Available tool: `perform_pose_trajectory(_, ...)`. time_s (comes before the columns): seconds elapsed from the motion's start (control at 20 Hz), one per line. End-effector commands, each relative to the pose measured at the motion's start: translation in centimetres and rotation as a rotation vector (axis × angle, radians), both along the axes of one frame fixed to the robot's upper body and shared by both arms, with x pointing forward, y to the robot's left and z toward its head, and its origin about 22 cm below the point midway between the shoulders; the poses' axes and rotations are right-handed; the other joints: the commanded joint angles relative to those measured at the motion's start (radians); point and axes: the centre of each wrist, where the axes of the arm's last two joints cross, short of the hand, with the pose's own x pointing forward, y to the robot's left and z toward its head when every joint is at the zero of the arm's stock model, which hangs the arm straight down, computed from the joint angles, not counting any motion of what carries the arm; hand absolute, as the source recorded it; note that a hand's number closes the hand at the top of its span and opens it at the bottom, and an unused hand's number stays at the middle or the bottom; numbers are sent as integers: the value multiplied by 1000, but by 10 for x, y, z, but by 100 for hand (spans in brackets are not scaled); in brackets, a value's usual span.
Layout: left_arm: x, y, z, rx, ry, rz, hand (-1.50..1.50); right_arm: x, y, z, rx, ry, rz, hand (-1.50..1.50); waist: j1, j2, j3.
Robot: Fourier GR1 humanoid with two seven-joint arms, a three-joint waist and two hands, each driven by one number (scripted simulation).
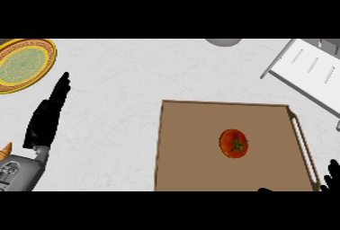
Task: Pick the tomato from the tray and place it in the tiered basket
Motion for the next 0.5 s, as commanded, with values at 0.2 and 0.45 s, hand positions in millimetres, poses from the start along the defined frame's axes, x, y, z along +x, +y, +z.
perform_pose_trajectory(0.2,-4,2,5,-13,1,11,0,30,29,0,62,152,-33,-150,-10,-7,1)
perform_pose_trajectory(0.45,-3,-4,-2,-18,-8,15,0,40,54,-13,-18,187,-6,-150,-18,-7,1)
